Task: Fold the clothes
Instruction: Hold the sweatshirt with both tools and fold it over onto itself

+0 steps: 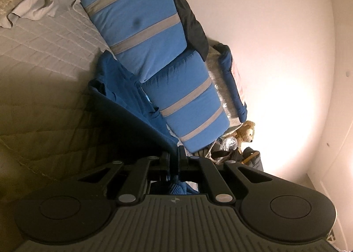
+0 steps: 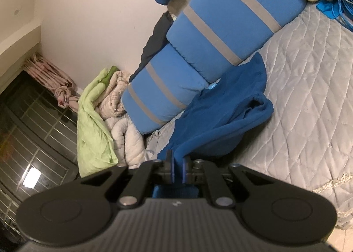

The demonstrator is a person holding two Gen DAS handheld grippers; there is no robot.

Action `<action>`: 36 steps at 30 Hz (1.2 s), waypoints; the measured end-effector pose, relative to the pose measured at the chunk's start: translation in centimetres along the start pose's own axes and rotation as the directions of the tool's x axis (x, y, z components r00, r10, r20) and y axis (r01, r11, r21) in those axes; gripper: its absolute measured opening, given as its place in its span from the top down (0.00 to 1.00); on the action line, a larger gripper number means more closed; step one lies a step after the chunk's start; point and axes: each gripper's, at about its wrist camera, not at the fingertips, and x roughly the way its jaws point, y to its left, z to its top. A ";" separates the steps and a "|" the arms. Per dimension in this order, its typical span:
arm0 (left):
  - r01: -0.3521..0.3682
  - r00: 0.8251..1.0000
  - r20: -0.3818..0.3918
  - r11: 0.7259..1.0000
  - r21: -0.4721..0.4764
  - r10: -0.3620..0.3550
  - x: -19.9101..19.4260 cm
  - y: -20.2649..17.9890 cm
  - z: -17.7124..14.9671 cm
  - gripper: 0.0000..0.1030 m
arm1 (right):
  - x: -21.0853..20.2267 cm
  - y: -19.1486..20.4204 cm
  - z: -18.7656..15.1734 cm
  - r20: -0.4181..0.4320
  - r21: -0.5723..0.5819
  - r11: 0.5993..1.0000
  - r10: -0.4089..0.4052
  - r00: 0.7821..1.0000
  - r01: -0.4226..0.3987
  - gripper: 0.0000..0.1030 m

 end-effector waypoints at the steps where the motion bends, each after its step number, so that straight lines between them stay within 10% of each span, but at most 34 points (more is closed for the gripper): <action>1: 0.002 1.000 0.005 1.000 0.000 -0.002 0.0 -0.1 0.0 0.95 | -0.1 0.1 0.1 0.003 0.000 1.000 0.001 1.000 -0.001 0.93; 25: 0.056 0.997 0.051 0.996 0.066 -0.060 -5.7 -6.2 -2.9 0.95 | -7.0 3.2 -1.3 0.104 0.042 0.996 0.075 0.992 -0.079 0.93; 36: -0.070 0.997 0.041 0.997 0.027 0.069 -1.2 -4.2 0.7 0.95 | -3.5 3.2 1.1 0.077 0.095 0.995 -0.048 0.996 0.041 0.93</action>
